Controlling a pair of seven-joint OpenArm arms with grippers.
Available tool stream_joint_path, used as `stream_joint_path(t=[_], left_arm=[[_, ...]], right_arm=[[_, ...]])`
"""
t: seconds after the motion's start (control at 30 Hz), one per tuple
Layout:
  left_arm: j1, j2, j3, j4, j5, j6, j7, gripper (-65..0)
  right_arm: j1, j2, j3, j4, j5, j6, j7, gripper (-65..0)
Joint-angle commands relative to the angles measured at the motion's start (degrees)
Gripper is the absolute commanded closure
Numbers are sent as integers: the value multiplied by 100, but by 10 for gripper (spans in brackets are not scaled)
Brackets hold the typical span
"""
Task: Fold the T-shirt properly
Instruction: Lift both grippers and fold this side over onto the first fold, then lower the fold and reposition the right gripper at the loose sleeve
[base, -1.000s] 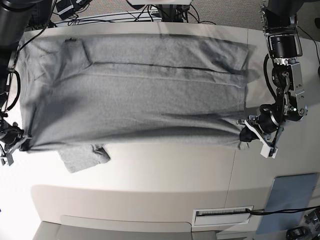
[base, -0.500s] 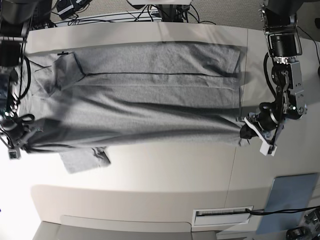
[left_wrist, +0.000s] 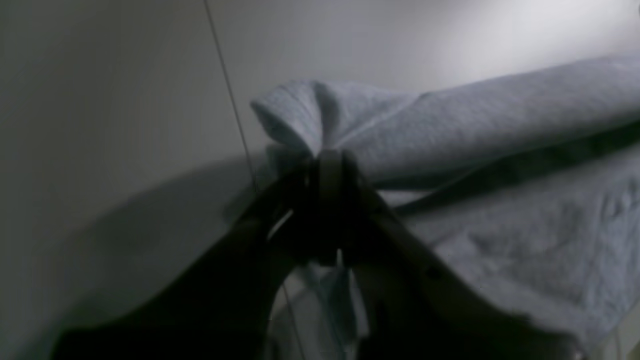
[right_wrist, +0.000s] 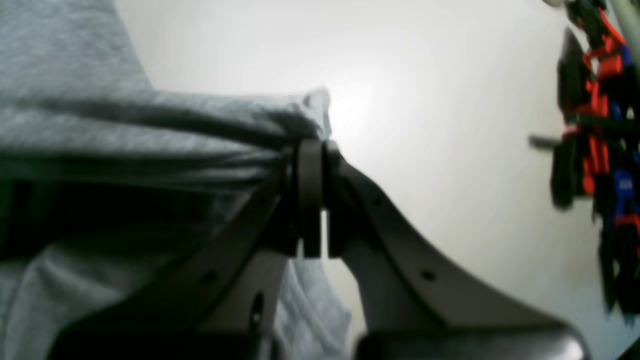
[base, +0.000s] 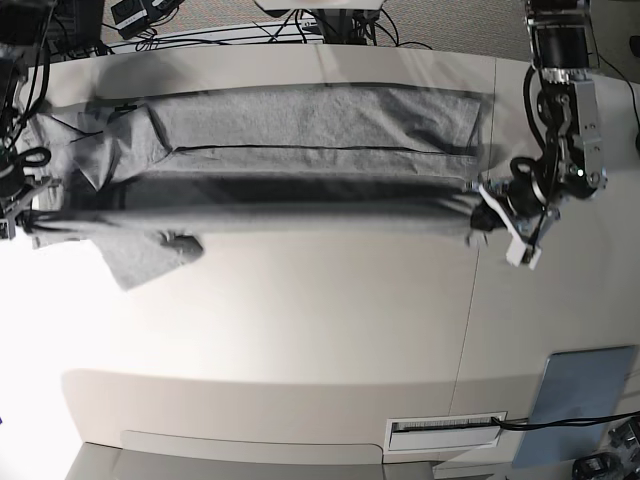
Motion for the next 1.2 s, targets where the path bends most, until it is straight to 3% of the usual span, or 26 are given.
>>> stream_joint_path(t=[0.0,0.2,0.33,0.7,0.9,1.1,1.17], left_arm=[[-33,-98,-48,101,-63,0,-83,0],[221,-96,-46,101,-63,-2,-55,0],[238,-109,-48,105,-304,-4,166,0],[229,-433,-48,380,-787,-4,841,0],[254,-426,-46,629,-789,-4,1281,0],[293,-426,-46,629,-787,-9,1351,0],[299,-426,-46,629,-789,-232,1353,0]], right_arm=[[-70,98,164,138,0,-70,96,0],[-400,-295,302,168,-411,-98,87,0],[-398,-417,302,127,-745,-315,94,0],[-398,-415,302,127,-769,-356,-39,0],[-398,-415,302,127,-793,-356,-70,0],[-398,-413,302,127,-1119,-411,-208,0],[-398,-398,302,127,-1154,-345,-273,0]])
